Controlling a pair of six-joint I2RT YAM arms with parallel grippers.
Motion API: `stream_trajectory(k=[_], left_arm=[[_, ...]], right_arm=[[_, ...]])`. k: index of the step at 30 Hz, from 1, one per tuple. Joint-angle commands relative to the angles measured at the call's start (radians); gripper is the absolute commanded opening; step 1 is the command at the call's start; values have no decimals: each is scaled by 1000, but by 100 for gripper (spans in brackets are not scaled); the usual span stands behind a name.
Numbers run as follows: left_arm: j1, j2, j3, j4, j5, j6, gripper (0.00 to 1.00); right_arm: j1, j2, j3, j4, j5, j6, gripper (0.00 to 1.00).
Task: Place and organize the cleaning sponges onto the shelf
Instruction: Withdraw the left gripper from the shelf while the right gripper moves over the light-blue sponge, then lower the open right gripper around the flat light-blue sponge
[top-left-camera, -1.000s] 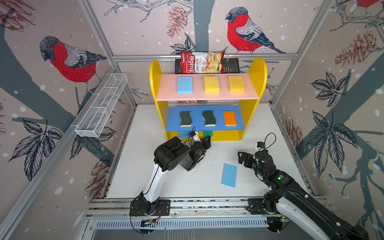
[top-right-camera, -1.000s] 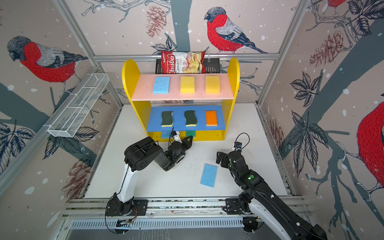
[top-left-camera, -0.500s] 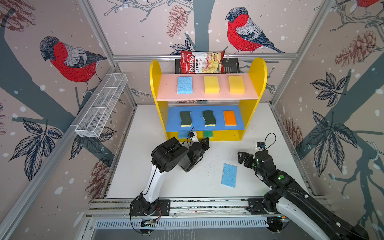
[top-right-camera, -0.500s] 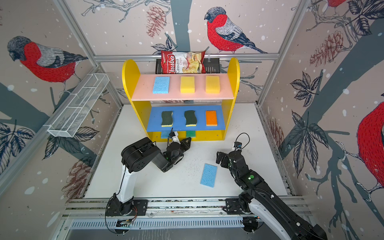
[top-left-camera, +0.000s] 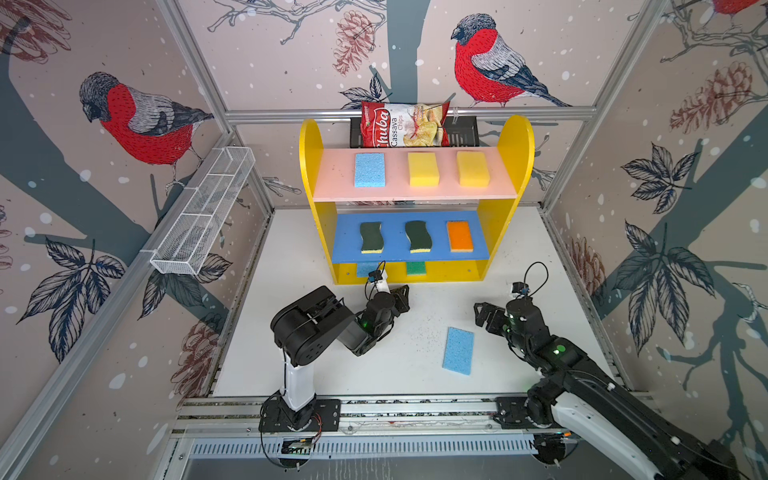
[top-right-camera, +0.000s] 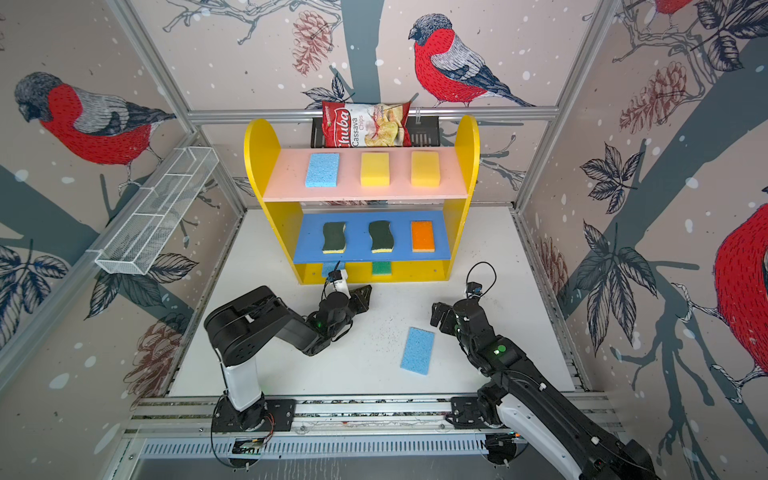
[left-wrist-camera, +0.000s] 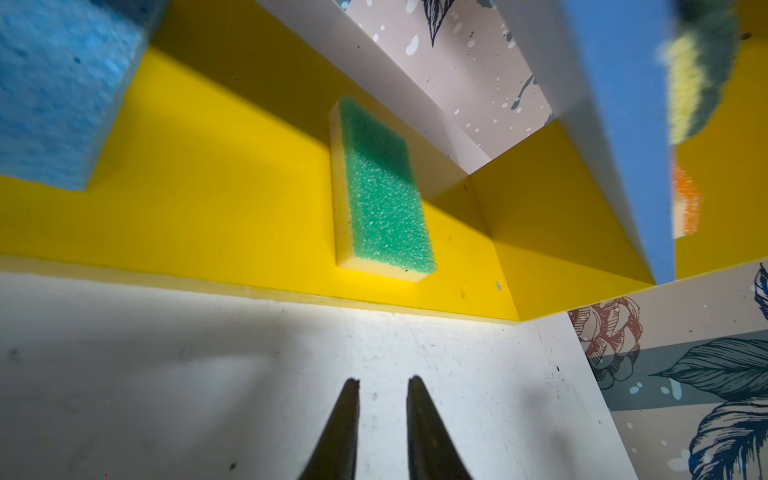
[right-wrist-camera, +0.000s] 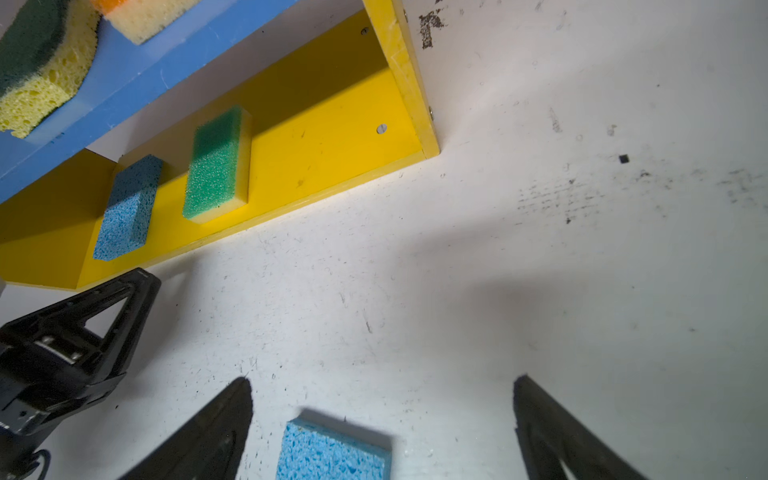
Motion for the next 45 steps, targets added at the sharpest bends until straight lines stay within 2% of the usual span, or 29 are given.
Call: stream_trajectory(k=[1, 11, 19, 22, 27, 34, 37, 41, 45], left_arm=[[-13, -90, -16, -141, -27, 142, 26], [-32, -447, -65, -522, -111, 293, 35], [-32, -695, -45, -877, -239, 303, 42], [-32, -760, -42, -969, -268, 293, 44], [-32, -823, -58, -1039, -268, 282, 47], [-32, -907, -117, -1047, -255, 264, 50], [-32, -928, -131, -1045, -246, 261, 51], [-32, -936, -133, -1043, -226, 259, 51], [-32, -935, -137, -1032, -202, 240, 52]], right_arm=[[40, 18, 19, -21, 54, 51, 98], [253, 45, 64, -87, 220, 203, 99], [451, 154, 106, -159, 362, 369, 99], [503, 225, 145, -222, 378, 446, 99], [588, 313, 165, -265, 385, 561, 99], [740, 386, 172, -341, 427, 772, 99], [803, 419, 168, -324, 454, 813, 99], [867, 513, 199, -363, 455, 887, 99], [921, 647, 294, -474, 470, 983, 99]])
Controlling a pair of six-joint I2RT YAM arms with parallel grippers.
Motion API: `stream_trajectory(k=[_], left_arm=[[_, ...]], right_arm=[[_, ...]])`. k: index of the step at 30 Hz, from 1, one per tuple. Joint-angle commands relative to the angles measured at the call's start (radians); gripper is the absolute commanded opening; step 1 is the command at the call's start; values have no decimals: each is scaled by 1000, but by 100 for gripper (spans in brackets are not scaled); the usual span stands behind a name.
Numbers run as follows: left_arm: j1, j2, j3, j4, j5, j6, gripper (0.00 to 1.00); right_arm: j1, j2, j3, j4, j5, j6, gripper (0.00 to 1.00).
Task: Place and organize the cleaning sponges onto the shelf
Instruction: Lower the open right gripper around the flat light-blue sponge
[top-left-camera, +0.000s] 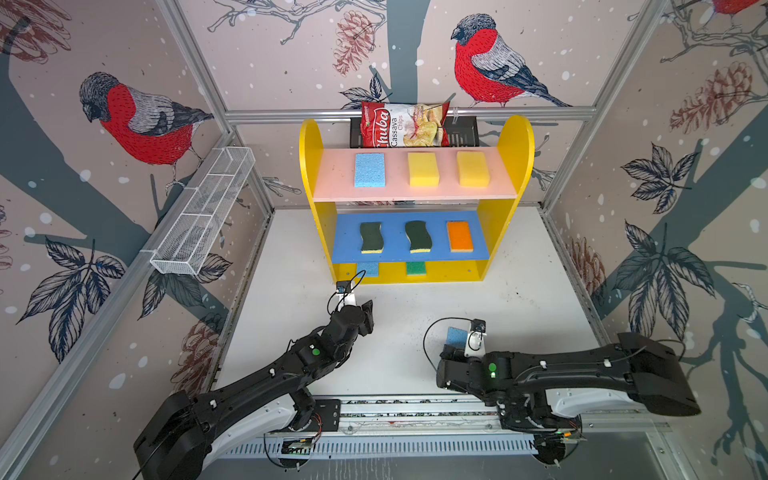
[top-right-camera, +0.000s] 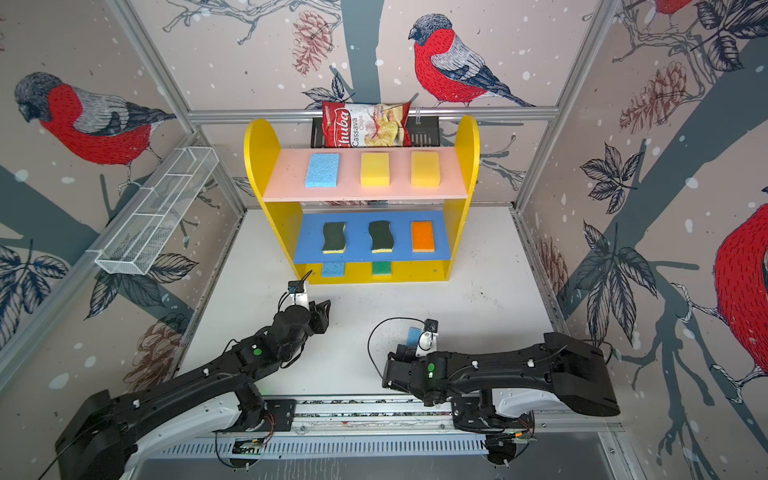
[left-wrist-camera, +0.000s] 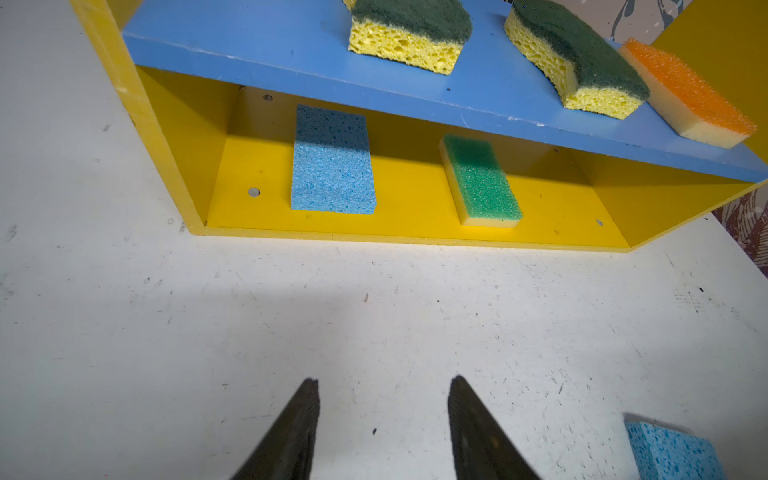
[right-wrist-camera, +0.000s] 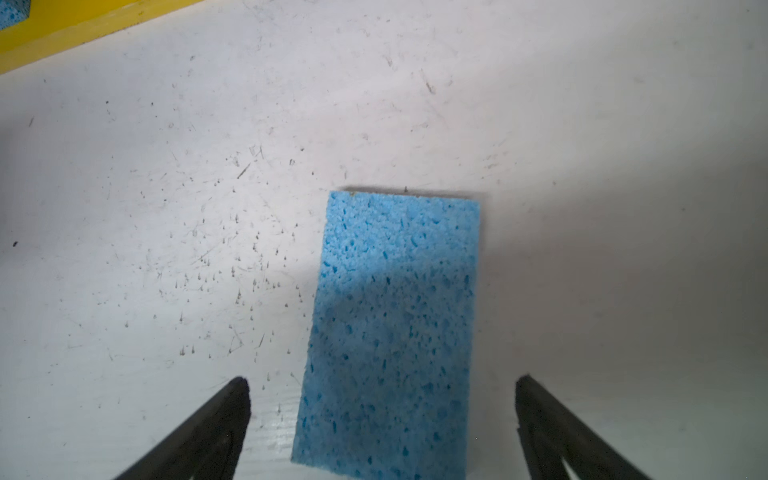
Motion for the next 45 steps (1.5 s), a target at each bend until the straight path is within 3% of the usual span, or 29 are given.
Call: stream_trajectory(k=[1, 7, 14, 20, 29, 45], left_arm=[[-1, -4, -3, 9, 32, -18, 52], [-1, -40, -10, -13, 62, -30, 52], [-1, -95, -5, -64, 63, -17, 53], [-1, -115, 4, -103, 26, 5, 53], [-1, -101, 2, -101, 40, -8, 54], [0, -150, 9, -160, 24, -32, 55]], right_arm=[[31, 80, 71, -138, 48, 134, 99], [41, 196, 136, -188, 15, 165, 99], [65, 209, 133, -198, -16, 234, 99], [70, 233, 164, -180, 7, 182, 99], [70, 155, 64, -121, -32, 208, 99], [49, 153, 27, -29, -62, 111, 99]])
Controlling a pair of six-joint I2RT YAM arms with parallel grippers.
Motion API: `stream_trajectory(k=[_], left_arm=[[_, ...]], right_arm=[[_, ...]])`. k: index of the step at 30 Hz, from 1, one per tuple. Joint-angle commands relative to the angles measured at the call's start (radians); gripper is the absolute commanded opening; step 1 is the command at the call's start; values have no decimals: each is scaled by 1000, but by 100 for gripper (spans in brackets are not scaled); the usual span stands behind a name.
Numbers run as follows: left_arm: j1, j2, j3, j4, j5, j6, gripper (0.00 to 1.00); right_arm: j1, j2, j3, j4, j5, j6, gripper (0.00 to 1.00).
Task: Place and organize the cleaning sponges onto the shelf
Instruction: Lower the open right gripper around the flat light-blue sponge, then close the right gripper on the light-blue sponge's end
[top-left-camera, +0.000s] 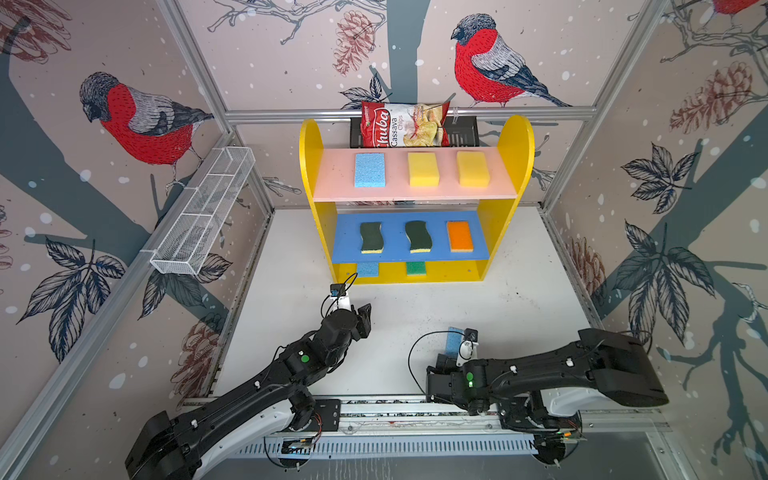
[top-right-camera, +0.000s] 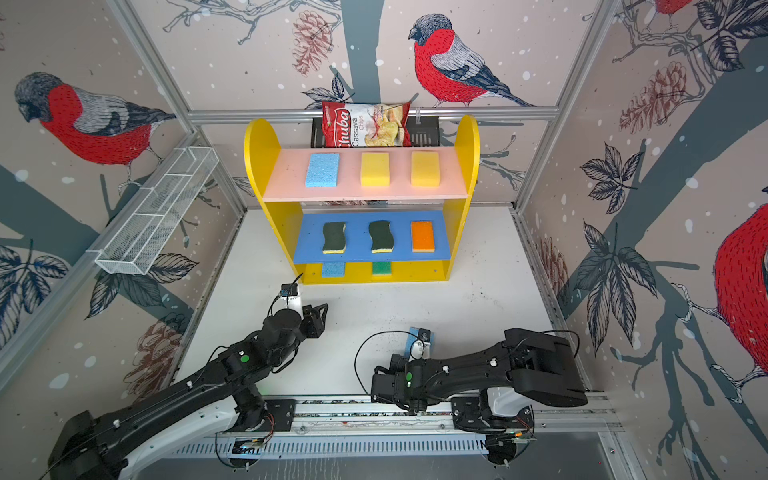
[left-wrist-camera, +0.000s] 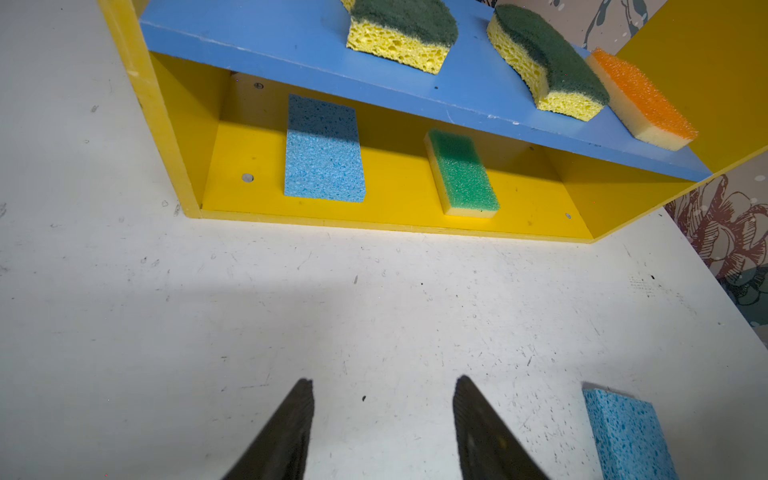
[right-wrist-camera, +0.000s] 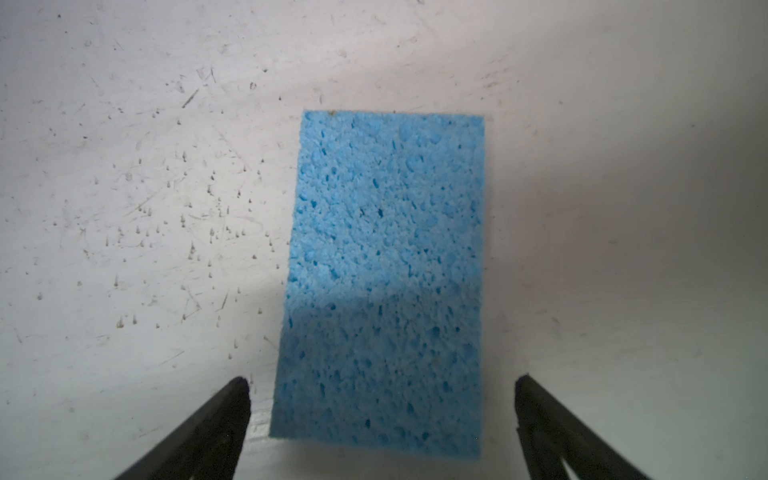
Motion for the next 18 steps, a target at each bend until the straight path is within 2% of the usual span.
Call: stream_trajectory(k=[1, 9, 18], left_arm=[[-1, -9, 9, -30, -20, -8, 55], [-1, -65, -28, -34, -22, -32, 55], [-1, -55, -41, -16, -5, -50, 55]], right_arm=[[-12, -4, -15, 15, -20, -27, 99], [-46, 8, -29, 69, -52, -89, 99], [-53, 7, -63, 107, -91, -122, 100]])
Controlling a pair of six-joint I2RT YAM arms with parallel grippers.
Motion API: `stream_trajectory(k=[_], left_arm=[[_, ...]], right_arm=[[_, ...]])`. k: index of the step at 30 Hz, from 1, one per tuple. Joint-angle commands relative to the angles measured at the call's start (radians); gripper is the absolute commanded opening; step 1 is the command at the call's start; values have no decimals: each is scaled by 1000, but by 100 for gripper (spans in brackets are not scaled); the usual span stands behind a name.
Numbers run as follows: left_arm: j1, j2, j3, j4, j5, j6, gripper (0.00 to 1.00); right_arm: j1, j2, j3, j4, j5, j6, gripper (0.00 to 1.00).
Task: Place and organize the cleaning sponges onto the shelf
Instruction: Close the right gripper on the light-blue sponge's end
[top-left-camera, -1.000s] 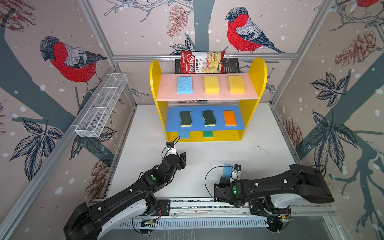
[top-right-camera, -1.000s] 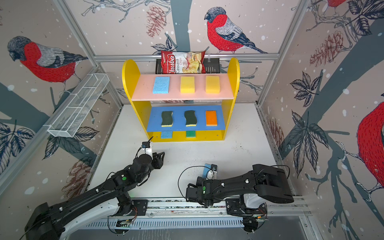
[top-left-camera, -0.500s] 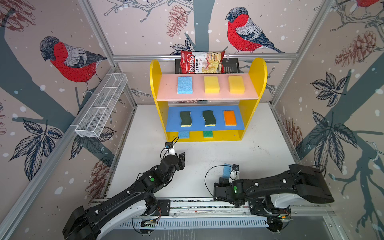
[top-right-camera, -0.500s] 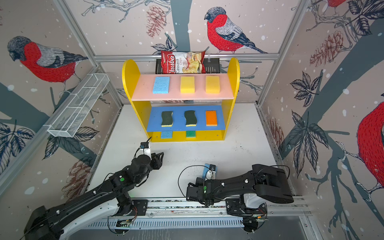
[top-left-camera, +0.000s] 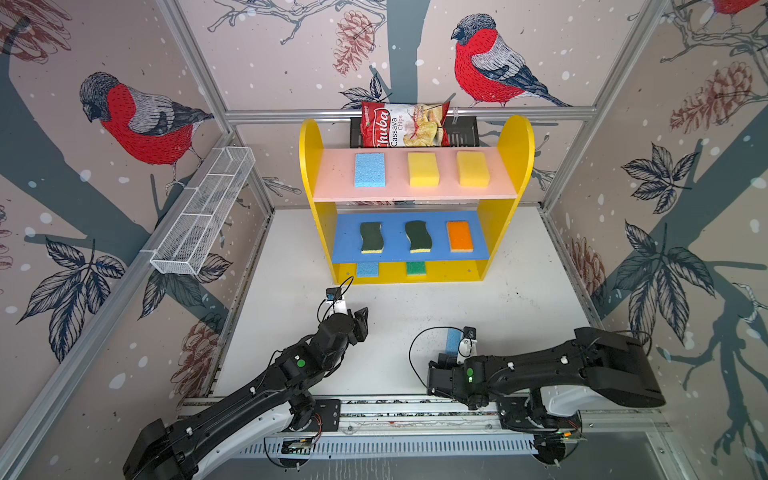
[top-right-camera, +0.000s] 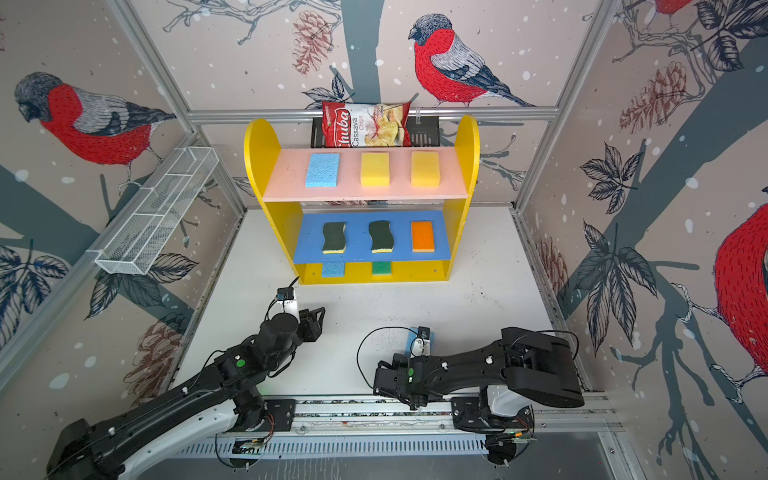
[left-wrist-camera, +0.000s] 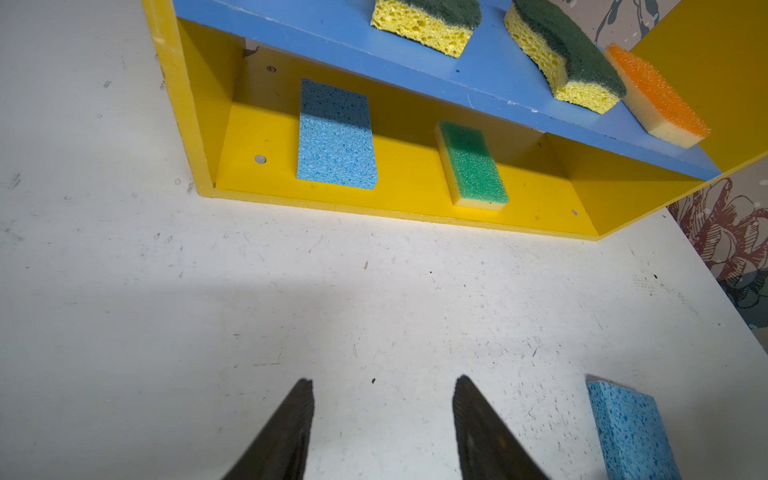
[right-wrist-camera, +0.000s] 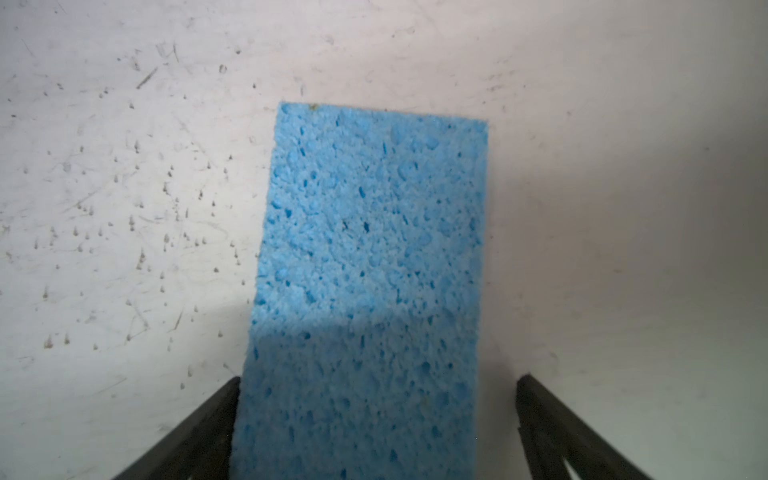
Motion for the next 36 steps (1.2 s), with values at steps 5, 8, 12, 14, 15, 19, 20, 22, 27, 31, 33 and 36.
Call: stream_trajectory(k=[5, 8, 12, 14, 15, 19, 20, 22, 27, 31, 33, 36], left_arm=[[-1, -18, -23, 29, -1, -28, 55], [-1, -31, -30, 31, 3, -37, 55], [-1, -49, -42, 21, 5, -55, 55], [-1, -65, -48, 10, 6, -64, 55], [-1, -75, -52, 4, 5, -67, 55], [-1, -129, -66, -22, -4, -82, 55], [-1, -144, -71, -29, -9, -86, 55], [-1, -170, -80, -38, -14, -96, 55], [-1, -213, -104, -53, -18, -121, 55], [-1, -220, -113, -59, -11, -136, 55], [-1, -215, -119, -52, -7, -142, 54], [-1, -212, -128, -39, 1, -153, 54]], right_arm=[[-2, -28, -43, 37, -82, 3, 98], [0, -43, -58, 38, -92, 3, 96], [2, -57, -71, 32, -102, 10, 95], [2, -59, -71, 17, -100, 13, 95], [2, -60, -68, 7, -100, 15, 95], [3, -58, -63, -16, -103, 11, 95], [3, -56, -62, -23, -106, 8, 95], [5, -52, -57, -44, -111, 9, 95], [11, -50, -45, -62, -102, -5, 95], [13, -56, -49, -38, -95, -26, 94], [16, -56, -48, -25, -96, -41, 92], [24, -42, -36, -37, -92, -34, 91]])
